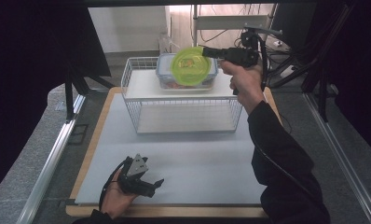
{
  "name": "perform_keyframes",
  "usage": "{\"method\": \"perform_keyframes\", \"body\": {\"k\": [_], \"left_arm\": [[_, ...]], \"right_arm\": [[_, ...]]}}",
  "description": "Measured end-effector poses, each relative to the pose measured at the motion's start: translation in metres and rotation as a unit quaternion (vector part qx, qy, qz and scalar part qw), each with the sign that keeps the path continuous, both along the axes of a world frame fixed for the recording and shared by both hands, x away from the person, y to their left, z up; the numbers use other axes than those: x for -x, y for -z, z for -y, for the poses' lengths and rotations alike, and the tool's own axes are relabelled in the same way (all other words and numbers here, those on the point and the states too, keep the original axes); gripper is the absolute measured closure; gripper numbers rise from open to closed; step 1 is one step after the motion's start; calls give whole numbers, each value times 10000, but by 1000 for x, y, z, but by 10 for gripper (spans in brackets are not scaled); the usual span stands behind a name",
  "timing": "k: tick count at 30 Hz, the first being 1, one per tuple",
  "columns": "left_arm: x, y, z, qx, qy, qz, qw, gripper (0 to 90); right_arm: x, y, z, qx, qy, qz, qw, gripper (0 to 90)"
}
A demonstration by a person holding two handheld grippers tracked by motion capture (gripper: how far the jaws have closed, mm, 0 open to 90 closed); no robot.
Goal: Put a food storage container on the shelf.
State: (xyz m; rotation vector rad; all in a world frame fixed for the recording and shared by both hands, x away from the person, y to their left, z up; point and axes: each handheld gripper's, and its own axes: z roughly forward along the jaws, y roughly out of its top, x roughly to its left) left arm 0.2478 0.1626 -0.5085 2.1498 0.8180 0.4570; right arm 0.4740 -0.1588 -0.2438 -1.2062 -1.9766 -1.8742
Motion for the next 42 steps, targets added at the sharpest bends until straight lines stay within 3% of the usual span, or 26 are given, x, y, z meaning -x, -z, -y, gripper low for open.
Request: {"method": "perform_keyframes", "body": {"k": [11,28,30,32,37,42], "left_arm": [[0,1,2,-1,59,-34,10000,43],[-1,2,3,-11,127,-73,9999,45],[-1,2,3,-12,128,-70,9999,45],[-1,2,3,-10,135,-75,9999,45],[-1,3,4,-52,164,-84,9998,45],[-1,3,5,-75,184,-98,9998,46]], "right_arm": [[-30,-6,-14,-118,442,-71,9989,841],[-69,10,-26,-398,946,-326,9942,836],[-70,10,-28,-298,1027,-303,9938,819],[-69,9,-31,34,1199,-181,9926,809],[-66,8,-37,366,1387,6,9897,761],[-67,12,-39,472,1438,15,9885,747]]}}
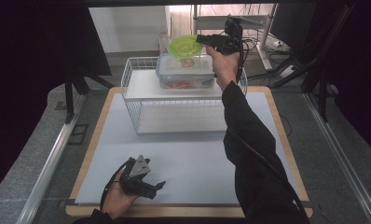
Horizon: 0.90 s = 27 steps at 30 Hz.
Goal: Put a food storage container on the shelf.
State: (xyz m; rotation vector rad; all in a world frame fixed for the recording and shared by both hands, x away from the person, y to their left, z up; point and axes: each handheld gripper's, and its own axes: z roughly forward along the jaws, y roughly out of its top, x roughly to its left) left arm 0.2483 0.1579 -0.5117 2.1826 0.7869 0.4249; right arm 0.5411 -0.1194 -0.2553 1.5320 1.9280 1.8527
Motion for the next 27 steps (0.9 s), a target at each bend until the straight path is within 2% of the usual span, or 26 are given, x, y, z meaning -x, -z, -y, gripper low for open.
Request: {"method": "perform_keyframes", "body": {"k": [2,7,13,20,25,27], "left_arm": [[0,0,0,-6,5,-3,10000,47],[0,1,1,-33,24,-7,10000,47],[1,1,2,-45,37,-4,10000,47],[1,1,2,-51,31,7,10000,47],[1,1,2,-52,24,13,10000,47],[1,0,2,-51,22,10,10000,47]], "right_arm": [[-1,2,-1,77,22,1,10000,738],[-2,5,-3,84,15,-24,10000,725],[0,2,-2,145,22,71,9999,683],[6,-3,3,413,-13,311,9987,549],[9,-3,8,645,-223,461,9966,423],[11,-4,11,727,-243,500,9958,398]]}}
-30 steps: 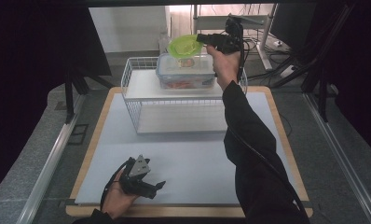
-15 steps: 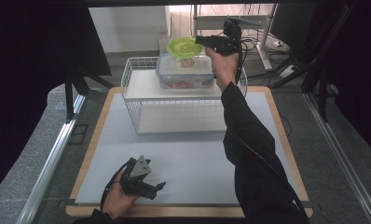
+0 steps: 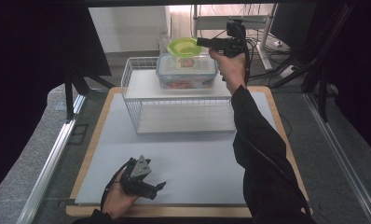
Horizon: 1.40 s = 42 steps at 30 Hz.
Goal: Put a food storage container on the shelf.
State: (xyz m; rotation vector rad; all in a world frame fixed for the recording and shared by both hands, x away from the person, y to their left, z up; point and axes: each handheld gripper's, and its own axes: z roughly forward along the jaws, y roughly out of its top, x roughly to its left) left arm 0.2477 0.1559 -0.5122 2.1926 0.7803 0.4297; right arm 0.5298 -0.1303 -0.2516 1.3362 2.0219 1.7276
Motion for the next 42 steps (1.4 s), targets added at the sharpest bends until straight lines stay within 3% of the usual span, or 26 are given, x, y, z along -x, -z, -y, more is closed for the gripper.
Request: {"method": "perform_keyframes", "body": {"k": [10,14,19,23,26,42], "left_arm": [[0,1,0,0,-19,-2,10000,47],[0,1,1,-1,-21,-7,10000,47],[0,1,1,-10,-24,-17,10000,46],[0,1,1,9,-23,-15,10000,45],[0,1,1,6,-23,-13,10000,44],[-1,2,2,28,-46,-17,10000,36]], "right_arm": [[18,2,20,515,-258,375,9976,278],[28,7,25,584,-443,408,9965,239],[44,12,28,815,-610,609,9929,196],[59,18,29,856,-781,686,9909,166],[68,23,30,1051,-846,753,9880,149],[110,53,32,1333,-1103,922,9806,108]]}}
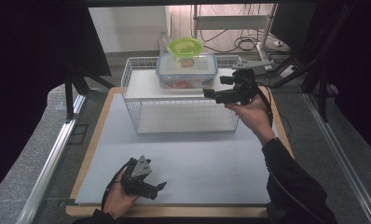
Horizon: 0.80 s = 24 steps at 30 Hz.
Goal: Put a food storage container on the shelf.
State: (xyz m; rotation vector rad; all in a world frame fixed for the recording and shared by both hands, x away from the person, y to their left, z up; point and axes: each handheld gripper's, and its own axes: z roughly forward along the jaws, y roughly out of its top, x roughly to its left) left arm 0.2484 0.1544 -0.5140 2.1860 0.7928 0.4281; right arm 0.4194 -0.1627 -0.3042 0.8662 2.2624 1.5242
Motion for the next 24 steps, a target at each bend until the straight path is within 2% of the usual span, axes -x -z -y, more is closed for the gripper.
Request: {"method": "perform_keyframes", "body": {"k": [4,10,15,19,24], "left_arm": [[-1,1,0,-6,-17,-16,10000,33],[-1,1,0,-40,-7,-21,10000,32],[-1,1,0,-53,1,-42,10000,32],[0,2,0,-63,4,-35,10000,32],[-1,2,0,-50,-2,-33,10000,32]], "right_arm": [[6,12,-1,61,-58,-35,10000,94],[13,38,-2,243,-86,-66,9996,68],[18,59,-2,499,-71,-57,9987,15],[23,71,0,481,-179,-96,9986,0],[32,82,3,582,-239,9,9980,0]]}}
